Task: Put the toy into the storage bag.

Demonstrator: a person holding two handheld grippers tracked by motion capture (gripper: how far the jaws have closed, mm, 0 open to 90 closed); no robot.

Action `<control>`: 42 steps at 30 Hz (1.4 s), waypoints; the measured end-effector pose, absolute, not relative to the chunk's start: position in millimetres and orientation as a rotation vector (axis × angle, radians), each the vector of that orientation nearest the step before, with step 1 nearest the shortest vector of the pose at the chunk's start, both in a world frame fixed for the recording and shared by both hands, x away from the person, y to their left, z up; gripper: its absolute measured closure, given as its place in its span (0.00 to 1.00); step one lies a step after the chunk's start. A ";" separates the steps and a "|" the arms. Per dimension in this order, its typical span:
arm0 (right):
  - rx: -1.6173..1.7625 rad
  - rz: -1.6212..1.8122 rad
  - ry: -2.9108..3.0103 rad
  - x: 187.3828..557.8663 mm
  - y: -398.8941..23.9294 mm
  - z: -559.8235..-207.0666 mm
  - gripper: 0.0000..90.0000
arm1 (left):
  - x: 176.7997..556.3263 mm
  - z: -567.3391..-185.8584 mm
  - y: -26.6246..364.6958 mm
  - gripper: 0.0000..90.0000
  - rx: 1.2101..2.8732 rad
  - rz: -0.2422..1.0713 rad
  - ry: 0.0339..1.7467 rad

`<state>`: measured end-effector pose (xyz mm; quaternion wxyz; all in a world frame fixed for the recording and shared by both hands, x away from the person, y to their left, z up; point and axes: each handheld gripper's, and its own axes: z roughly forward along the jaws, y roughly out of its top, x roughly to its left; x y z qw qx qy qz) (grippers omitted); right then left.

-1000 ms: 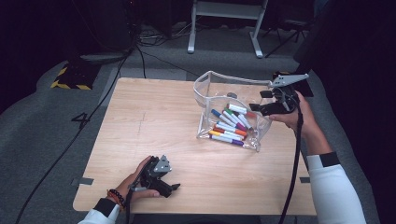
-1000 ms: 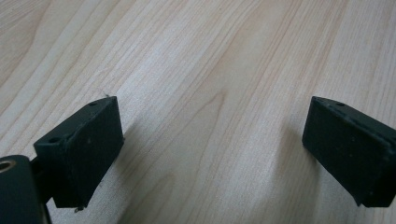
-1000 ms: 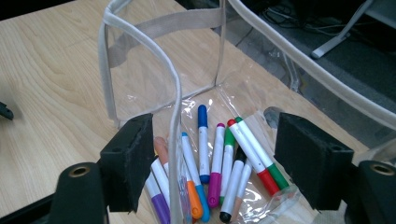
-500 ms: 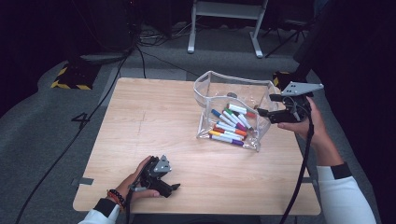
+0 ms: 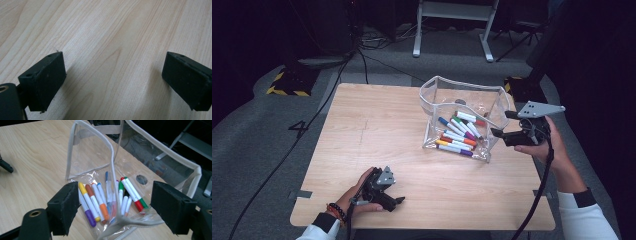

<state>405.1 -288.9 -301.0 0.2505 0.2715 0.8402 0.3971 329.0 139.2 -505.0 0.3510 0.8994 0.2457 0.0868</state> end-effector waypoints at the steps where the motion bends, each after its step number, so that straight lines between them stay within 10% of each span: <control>1: 0.739 1.083 2.287 403.1 -289.4 -302.7 0.25 | 328.9 -505.0 139.2 0.06 2.329 0.225 0.637; 42: 0.834 0.884 2.397 365.9 -313.1 -440.6 0.22 | 329.2 -505.0 139.3 0.06 2.330 0.223 0.635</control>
